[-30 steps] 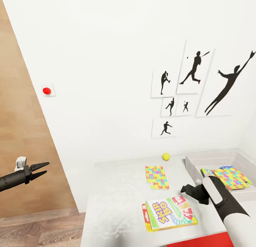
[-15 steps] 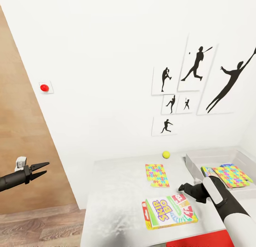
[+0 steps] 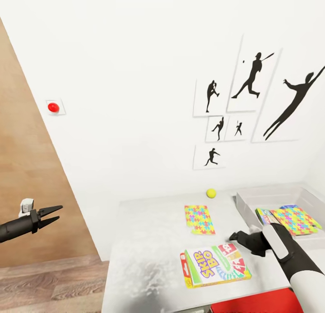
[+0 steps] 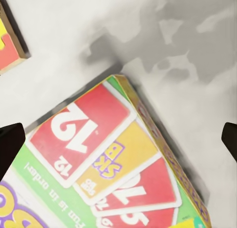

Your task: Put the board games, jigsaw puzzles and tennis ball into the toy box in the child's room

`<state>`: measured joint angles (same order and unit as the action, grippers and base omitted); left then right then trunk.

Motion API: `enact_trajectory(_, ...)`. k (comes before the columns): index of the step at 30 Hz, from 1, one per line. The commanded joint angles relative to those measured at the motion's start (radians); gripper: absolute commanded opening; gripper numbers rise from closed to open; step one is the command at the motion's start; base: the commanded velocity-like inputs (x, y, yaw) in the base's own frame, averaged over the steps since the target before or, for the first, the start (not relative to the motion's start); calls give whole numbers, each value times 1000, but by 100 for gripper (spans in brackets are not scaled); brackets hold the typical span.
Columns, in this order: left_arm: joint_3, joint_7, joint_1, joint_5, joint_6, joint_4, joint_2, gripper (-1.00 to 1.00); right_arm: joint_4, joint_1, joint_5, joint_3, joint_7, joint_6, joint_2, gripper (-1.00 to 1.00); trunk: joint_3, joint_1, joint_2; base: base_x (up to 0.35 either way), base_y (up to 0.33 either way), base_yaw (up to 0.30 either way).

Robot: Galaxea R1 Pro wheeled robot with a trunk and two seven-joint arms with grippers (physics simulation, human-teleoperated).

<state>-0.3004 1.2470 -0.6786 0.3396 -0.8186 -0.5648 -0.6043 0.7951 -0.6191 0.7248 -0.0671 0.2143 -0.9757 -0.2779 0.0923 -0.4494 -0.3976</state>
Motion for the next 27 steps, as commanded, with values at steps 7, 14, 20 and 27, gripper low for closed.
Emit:
enact_trajectory(7, 0, 2, -1, 3, -8, 0, 0, 100, 1, -1, 10, 0, -31, -3, -14, 100, 14, -1, -2, 0, 0, 0)
enact_trajectory(14, 0, 2, -1, 3, -8, 0, 0, 100, 1, -1, 11, 0, -44, -4, -17, 100, 25, -1, -2, 0, 0, 0)
enact_trajectory(20, 0, 2, -1, 3, -8, 0, 0, 100, 1, -1, 12, 0, -46, -4, -18, 100, 35, -1, -2, 0, 0, 0)
enact_trajectory(27, 0, 2, -1, 3, -8, 0, 0, 100, 1, -1, 13, 0, -48, -6, -19, 100, 47, -1, -2, 0, 0, 0)
